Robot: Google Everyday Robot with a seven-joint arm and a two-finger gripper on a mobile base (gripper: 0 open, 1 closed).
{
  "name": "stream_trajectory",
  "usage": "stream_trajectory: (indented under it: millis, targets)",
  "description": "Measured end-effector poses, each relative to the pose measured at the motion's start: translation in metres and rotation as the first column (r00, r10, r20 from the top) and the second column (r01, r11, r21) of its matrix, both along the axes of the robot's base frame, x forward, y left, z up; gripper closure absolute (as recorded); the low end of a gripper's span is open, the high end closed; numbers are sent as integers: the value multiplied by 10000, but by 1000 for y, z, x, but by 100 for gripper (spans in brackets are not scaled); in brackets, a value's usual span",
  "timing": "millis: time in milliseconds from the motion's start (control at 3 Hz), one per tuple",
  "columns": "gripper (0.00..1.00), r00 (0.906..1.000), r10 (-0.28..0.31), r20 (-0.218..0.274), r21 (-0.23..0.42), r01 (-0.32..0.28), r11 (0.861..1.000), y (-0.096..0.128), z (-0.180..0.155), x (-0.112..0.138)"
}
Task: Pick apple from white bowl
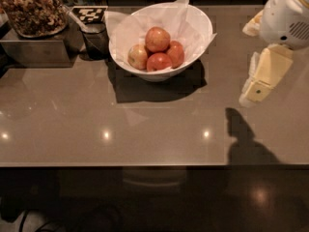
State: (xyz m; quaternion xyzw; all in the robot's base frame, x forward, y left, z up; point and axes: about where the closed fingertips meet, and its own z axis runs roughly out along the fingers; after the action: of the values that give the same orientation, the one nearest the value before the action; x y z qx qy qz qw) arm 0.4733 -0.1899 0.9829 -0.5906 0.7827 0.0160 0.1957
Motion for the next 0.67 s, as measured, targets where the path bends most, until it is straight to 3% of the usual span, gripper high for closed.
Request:
stream_trajectory:
  millis: [667]
  targets:
    - [0,9998,-162,129,217,160,9996,1,-1,3]
